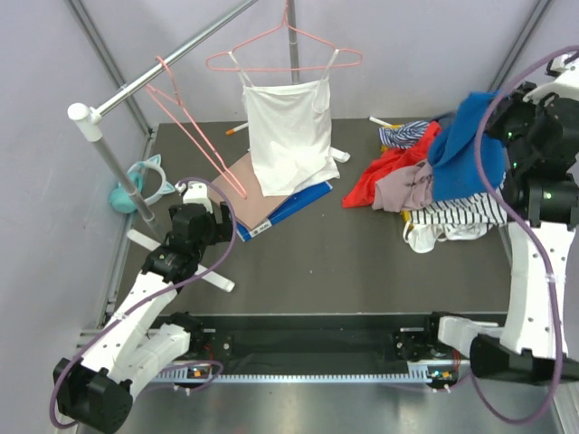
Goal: Place the tank top on the hanger
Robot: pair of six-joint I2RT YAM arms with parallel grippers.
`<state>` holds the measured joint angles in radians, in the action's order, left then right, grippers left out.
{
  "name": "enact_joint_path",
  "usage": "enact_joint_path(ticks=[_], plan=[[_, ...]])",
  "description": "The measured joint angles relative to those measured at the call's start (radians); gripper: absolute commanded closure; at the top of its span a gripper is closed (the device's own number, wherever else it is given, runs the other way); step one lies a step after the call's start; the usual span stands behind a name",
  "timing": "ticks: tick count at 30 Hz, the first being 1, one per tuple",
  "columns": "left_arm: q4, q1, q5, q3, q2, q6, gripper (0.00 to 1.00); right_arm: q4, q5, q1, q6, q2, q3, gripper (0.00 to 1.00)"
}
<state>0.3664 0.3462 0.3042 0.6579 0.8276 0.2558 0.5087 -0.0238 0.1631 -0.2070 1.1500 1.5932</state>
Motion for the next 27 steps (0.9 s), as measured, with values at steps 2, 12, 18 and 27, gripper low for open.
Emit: enact_joint_path(ticks=[2,12,18,27], plan=[[0.0,0.0,0.0,0.0,0.0,0.001,0.01,-0.054,0.04,-0.098,0.016,-0.038,0.034,1.0],[0.001,0.0,0.003,0.0,0.013,0.004,0.01,-0.221,0.142,-0.7,0.065,0.08,0.191,1.0],[0.0,0.0,0.01,0.0,0.013,0.004,0.01,-0.237,0.118,-0.93,0.092,0.246,0.216,1.0],[0.0,0.0,0.019,0.0,0.012,0.003,0.01,-0.304,-0.123,-0.932,0.048,0.097,-0.098,0.63]])
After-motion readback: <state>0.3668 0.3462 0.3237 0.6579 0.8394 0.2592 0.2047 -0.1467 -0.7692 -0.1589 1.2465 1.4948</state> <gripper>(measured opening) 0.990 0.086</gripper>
